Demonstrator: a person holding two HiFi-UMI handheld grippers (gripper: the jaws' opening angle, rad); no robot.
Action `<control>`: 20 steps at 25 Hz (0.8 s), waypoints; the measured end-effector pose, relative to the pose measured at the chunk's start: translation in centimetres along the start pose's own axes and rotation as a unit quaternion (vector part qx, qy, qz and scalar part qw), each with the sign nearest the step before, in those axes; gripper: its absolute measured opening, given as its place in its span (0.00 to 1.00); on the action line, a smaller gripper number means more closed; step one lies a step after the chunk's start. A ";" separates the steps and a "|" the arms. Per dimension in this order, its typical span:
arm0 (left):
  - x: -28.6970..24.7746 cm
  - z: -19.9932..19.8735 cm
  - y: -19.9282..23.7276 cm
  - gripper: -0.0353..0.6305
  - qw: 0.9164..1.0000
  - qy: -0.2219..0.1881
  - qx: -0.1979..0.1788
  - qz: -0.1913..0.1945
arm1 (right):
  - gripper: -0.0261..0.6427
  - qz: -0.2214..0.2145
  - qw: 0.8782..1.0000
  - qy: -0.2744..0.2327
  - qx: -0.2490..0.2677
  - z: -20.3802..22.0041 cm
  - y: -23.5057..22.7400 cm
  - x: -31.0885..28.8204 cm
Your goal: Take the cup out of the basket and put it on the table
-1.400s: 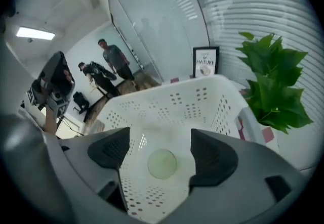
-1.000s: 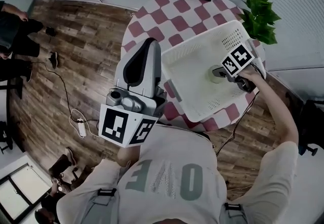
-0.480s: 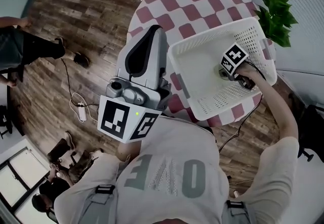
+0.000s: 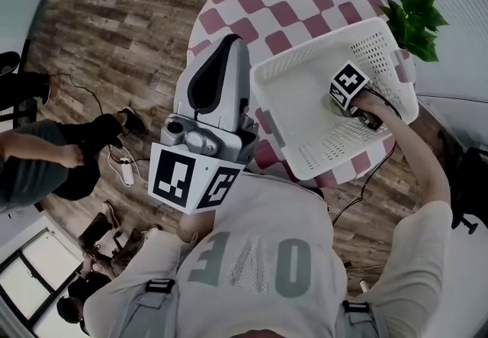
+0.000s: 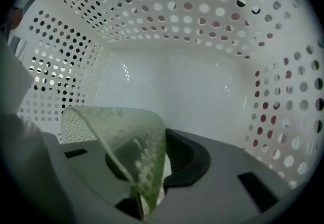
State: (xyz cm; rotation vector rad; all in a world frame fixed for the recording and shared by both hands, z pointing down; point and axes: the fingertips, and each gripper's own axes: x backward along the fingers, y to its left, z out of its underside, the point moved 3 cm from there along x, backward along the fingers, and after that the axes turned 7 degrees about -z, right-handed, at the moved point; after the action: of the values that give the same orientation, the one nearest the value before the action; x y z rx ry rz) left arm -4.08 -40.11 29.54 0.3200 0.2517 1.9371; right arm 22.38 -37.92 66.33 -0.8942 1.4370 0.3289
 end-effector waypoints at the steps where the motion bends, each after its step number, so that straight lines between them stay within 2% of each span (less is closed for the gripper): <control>1: 0.0 0.0 -0.1 0.06 1.000 0.000 0.000 0.001 | 0.15 0.001 1.000 0.001 0.004 0.0 0.0 0.0; 8: 0.2 -0.3 0.0 0.06 1.000 -0.003 -0.001 -0.001 | 0.13 0.019 1.000 0.003 0.024 0.0 0.0 0.1; 14: 0.6 -0.5 -0.1 0.06 1.000 -0.005 0.000 -0.003 | 0.11 0.029 0.999 -0.019 0.027 -0.9 0.1 1.1; 17: 0.8 -0.8 -0.3 0.06 1.000 -0.008 0.000 0.000 | 0.11 0.047 0.997 -0.063 0.027 -2.2 0.3 3.2; 20: 1.0 -1.3 -0.8 0.06 1.000 -0.013 -0.004 0.004 | 0.11 0.074 0.987 -0.143 0.030 -4.0 1.3 7.2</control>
State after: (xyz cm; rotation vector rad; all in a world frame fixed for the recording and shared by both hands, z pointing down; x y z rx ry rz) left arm -4.22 -38.88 28.20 0.3424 0.2255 1.9405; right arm 19.74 -42.07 59.61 -0.6638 1.2419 0.5017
